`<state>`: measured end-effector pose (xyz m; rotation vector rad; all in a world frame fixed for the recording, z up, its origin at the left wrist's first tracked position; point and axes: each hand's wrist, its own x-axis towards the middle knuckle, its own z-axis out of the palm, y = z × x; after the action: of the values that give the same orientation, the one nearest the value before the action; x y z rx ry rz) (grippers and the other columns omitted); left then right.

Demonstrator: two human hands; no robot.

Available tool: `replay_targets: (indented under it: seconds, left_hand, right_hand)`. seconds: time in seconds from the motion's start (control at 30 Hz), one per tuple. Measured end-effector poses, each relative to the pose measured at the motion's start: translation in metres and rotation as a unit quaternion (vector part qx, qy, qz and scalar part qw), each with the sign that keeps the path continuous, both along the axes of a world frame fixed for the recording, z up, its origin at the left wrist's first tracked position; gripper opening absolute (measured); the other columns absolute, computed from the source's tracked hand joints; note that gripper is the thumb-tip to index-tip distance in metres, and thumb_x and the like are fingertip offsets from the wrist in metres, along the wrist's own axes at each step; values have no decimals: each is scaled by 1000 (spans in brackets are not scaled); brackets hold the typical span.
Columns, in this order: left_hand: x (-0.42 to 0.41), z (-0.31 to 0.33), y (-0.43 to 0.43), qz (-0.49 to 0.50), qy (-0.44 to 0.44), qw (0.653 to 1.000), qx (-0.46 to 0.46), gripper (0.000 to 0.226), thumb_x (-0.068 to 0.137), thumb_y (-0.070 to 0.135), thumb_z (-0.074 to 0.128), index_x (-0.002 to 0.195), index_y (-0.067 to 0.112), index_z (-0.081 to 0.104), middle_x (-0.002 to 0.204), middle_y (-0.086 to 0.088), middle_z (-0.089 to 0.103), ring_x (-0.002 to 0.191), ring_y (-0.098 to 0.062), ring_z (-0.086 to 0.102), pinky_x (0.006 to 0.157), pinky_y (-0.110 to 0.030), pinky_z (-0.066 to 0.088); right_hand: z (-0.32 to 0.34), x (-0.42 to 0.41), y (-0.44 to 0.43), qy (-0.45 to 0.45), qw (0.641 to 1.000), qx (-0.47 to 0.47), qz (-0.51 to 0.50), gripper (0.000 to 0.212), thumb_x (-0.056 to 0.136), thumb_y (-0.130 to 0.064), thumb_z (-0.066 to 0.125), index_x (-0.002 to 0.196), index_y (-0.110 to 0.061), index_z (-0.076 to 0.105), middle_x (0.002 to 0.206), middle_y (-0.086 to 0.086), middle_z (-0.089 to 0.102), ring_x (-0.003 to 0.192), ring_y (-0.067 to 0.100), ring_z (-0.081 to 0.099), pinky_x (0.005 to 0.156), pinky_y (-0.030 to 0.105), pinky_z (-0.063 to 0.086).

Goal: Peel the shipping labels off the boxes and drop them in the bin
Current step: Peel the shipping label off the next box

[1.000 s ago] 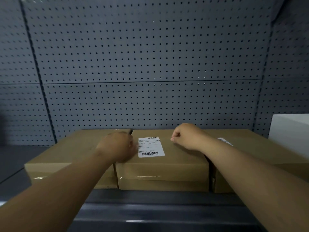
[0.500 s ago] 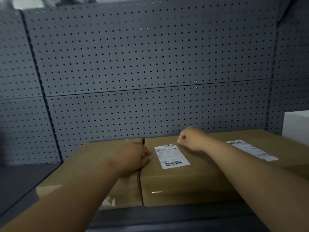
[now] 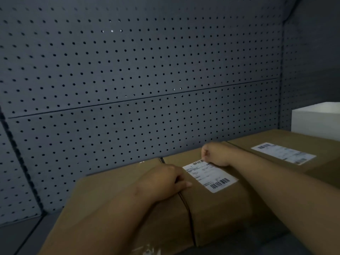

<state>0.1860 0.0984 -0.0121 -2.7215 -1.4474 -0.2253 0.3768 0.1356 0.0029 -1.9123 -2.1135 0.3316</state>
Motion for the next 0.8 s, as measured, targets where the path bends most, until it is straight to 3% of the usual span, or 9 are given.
replay_targets:
  seconds: [0.17, 0.23, 0.33, 0.43, 0.53, 0.67, 0.8]
  left_hand:
    - [2, 2, 1, -2, 0, 1000, -10, 27, 91, 48, 50, 90, 22, 56, 93, 3, 60, 80, -9, 49, 66, -23, 38]
    - [5, 5, 1, 2, 15, 1000, -12, 25, 91, 47, 51, 85, 22, 51, 87, 4, 55, 78, -9, 45, 59, -22, 34]
    - [7, 9, 0, 8, 26, 999, -26, 28, 91, 47, 52, 82, 21, 47, 78, 6, 52, 69, -7, 41, 57, -23, 31]
    - [8, 8, -2, 18, 16, 999, -37, 33, 87, 52, 54, 72, 25, 43, 67, 11, 43, 61, -3, 38, 55, -21, 31]
    - [10, 8, -5, 34, 10, 998, -52, 34, 85, 56, 54, 72, 26, 44, 70, 11, 46, 66, -5, 42, 59, -23, 34]
    - [11, 8, -7, 47, 5, 997, -63, 33, 85, 56, 55, 82, 24, 48, 78, 9, 50, 74, -9, 46, 66, -25, 37]
    - [12, 7, -8, 59, 11, 996, -65, 34, 85, 56, 54, 85, 23, 49, 87, 4, 54, 79, -12, 48, 71, -27, 40]
  right_hand:
    - [-1, 2, 9, -24, 1000, -13, -2, 24, 98, -25, 47, 99, -11, 67, 105, 5, 68, 87, 16, 57, 62, 20, 38]
    - [3, 8, 12, -5, 999, -34, 1, 28, 98, -29, 46, 89, -10, 64, 93, 7, 63, 80, 16, 52, 67, 24, 37]
    - [5, 17, 13, 69, 997, -34, 7, 25, 98, -26, 49, 108, -9, 64, 87, -2, 60, 78, 12, 55, 77, 26, 43]
    - [-2, 16, 13, -4, 1000, 18, 24, 24, 97, -26, 51, 108, -16, 70, 103, -9, 66, 97, 12, 61, 91, 29, 45]
    - [-12, 6, 19, -90, 994, 55, 20, 28, 93, -15, 51, 70, -13, 66, 72, -1, 63, 65, 15, 56, 67, 27, 47]
    - [-14, -5, 23, -196, 978, 73, 11, 24, 85, 2, 49, 63, -9, 53, 63, 1, 44, 65, 20, 50, 54, 26, 40]
    - [-11, -11, 24, -250, 964, 79, 39, 21, 82, 9, 52, 98, 0, 63, 88, 7, 48, 80, 23, 49, 69, 31, 43]
